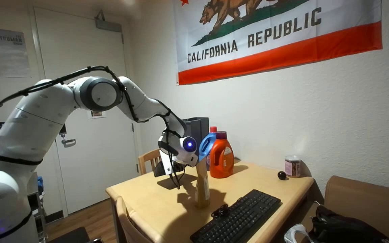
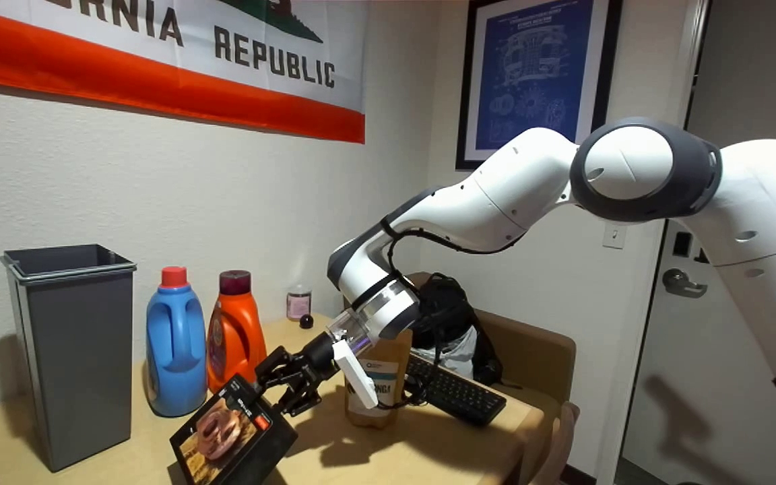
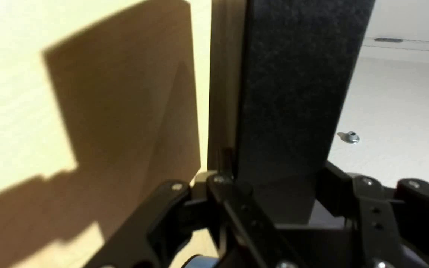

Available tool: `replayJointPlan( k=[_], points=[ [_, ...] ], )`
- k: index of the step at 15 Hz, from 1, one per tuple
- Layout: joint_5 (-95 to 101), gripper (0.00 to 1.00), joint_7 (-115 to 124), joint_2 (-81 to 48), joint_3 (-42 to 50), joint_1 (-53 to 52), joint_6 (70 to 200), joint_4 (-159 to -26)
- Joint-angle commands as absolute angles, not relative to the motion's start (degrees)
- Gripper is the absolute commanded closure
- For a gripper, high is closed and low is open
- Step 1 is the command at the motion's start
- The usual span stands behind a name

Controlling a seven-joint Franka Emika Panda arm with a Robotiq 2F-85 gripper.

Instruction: Make the black box lay on its back

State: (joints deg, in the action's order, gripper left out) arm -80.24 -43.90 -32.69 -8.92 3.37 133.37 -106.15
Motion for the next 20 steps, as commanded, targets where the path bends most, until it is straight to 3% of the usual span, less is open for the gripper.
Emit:
replayJointPlan(
  k=[1, 5, 20],
  points=[
    [-84.6, 0.74, -45.4, -35.0, -7.7, 4.4, 124.0, -103.5],
    [-84.9, 0.74, -42.9, -37.1, -4.9, 3.2, 120.5, -102.4],
    [-77.5, 0.74, -35.3, -37.6, -0.1, -1.8, 128.6, -101.2]
  ],
)
